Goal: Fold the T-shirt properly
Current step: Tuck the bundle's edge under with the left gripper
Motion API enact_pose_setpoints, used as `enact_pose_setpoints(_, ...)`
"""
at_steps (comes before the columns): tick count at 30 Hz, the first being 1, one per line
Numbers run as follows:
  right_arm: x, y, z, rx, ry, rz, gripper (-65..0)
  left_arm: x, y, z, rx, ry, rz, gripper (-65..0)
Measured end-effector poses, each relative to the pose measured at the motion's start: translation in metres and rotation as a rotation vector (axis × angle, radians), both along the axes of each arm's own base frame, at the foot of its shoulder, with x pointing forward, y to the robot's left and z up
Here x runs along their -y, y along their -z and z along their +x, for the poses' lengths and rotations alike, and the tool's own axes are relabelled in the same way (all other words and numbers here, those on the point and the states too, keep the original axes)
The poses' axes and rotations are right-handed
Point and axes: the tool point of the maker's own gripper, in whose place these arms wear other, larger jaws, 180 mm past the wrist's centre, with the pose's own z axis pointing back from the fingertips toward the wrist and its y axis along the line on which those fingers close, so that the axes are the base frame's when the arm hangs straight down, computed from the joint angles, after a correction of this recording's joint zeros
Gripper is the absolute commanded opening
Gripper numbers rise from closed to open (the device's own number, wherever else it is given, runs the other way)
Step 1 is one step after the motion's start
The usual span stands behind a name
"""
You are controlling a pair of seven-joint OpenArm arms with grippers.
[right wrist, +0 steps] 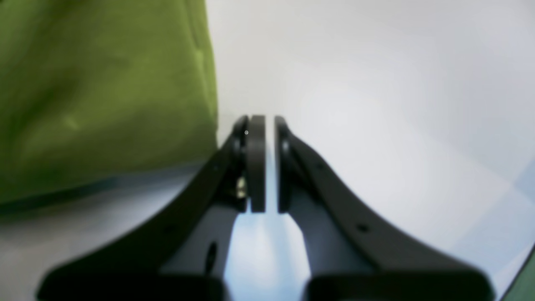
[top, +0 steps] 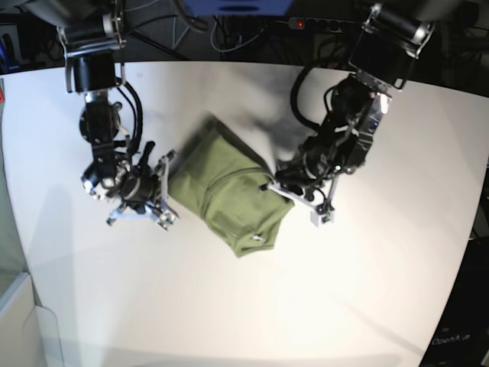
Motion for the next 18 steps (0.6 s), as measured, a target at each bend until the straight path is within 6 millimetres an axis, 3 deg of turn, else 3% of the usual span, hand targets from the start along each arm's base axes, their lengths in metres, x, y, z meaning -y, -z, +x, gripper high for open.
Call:
enact_pose_setpoints(5,-0.03,0.009,-0.021,-0.013,-0.004,0.069,-63.0,0.001,-0.005,0.028,0.036,0.009,0.089,-62.8)
enact_pose_setpoints(8,-0.044,0.008,-0.041,-0.012,-0.01,0.102,-63.0,0.013,-0.009,0.04,0.068,0.072,0.103,-62.8)
enact_pose_setpoints(13,-0.057,0.005,-0.067,-0.023,-0.022,0.117,-63.0,0.034,-0.016,0.056,0.137,0.11,0.101,-62.8)
enact_pose_setpoints(18,-0.06,0.006,-0.083,-0.029,-0.024,0.132,-63.0,0.032,-0.018,0.06,0.15,0.108,0.104,-62.8)
